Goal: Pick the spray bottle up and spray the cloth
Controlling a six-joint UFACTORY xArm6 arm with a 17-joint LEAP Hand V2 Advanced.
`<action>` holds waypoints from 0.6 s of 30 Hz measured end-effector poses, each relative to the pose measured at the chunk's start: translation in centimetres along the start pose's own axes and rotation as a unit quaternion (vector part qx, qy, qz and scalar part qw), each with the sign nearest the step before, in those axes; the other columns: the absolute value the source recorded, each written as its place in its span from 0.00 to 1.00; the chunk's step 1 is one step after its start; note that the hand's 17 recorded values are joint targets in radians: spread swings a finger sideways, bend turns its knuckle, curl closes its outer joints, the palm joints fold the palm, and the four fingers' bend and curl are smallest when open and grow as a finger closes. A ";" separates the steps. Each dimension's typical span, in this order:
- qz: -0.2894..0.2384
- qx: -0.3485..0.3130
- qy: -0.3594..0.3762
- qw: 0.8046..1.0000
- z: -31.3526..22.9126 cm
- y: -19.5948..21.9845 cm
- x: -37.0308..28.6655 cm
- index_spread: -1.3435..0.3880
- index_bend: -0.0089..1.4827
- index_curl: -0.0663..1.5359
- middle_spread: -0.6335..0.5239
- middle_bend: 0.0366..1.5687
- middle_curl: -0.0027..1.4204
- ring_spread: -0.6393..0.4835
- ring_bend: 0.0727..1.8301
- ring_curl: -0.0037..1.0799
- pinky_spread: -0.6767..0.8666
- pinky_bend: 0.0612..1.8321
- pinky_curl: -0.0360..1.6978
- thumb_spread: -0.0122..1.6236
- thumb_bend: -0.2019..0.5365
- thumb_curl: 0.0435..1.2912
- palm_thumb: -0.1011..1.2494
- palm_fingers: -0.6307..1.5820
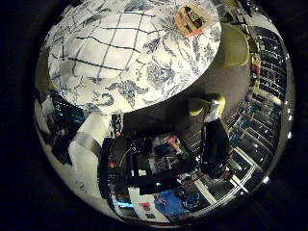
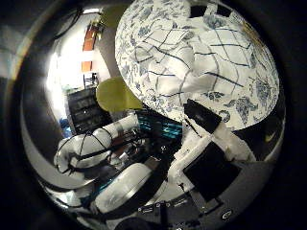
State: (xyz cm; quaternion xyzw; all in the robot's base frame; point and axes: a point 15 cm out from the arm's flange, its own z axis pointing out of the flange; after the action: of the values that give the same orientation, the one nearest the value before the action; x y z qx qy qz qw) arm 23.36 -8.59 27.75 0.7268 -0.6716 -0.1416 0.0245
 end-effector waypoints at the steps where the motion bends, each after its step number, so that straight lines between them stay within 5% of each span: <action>1: 0.000 0.002 0.001 1.000 -0.1 0.0 0.0 0.60 0.13 0.27 0.57 0.10 0.26 0.75 0.07 0.23 0.69 0.08 0.20 0.69 0.25 0.22 0.71 0.40; 18: 0.052 0.095 -0.026 0.994 -5.3 1.4 4.1 0.59 0.13 0.26 0.54 0.10 0.27 0.72 0.07 0.24 0.68 0.08 0.20 0.69 0.25 0.22 0.69 0.43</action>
State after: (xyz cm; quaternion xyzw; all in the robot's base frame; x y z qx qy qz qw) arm 23.52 -13.59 32.40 0.6861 -0.7193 -0.0945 -0.0549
